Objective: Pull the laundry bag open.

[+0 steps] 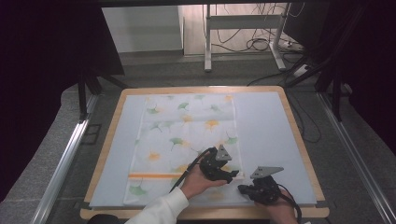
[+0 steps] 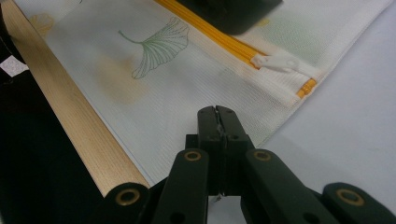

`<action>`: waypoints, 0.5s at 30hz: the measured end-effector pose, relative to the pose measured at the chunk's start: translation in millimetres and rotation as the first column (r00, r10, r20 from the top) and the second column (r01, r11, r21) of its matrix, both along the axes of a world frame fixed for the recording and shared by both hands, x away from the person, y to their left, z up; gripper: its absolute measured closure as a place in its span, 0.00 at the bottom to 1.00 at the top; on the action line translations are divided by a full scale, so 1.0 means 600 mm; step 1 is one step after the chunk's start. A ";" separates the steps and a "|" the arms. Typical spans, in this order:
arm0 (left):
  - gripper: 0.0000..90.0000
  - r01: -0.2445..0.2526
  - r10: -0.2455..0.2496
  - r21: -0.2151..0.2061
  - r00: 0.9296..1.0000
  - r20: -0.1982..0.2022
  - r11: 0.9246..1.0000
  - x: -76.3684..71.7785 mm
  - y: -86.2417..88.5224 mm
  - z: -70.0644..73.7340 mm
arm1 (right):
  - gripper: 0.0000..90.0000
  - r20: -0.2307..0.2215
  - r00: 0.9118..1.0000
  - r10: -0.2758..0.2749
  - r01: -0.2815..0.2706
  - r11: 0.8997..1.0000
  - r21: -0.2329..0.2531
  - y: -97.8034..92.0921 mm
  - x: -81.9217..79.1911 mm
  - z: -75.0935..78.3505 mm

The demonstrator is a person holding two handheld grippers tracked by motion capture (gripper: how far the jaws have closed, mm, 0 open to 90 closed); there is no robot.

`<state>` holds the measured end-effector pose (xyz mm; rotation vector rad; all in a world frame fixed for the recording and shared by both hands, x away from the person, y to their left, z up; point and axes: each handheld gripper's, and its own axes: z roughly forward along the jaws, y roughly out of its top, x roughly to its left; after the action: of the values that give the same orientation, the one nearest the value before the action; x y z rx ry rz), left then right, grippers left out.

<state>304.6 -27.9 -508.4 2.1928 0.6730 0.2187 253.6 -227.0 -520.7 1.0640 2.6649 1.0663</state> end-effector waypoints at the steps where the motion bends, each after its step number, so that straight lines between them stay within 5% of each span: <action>1: 0.41 0.009 -0.009 0.009 1.000 0.001 1.000 0.001 -0.002 -0.001 | 0.99 0.000 1.000 0.000 0.000 1.000 0.000 0.000 0.000 0.000; 15: 0.51 0.008 -0.008 0.011 0.999 -0.053 1.000 0.011 -0.025 -0.016 | 0.99 -0.001 1.000 0.005 -0.005 1.000 0.001 0.000 0.001 0.000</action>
<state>311.0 -42.8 -518.3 2.2184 0.6938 0.1606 254.1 -227.3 -520.9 1.0585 2.6694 1.0687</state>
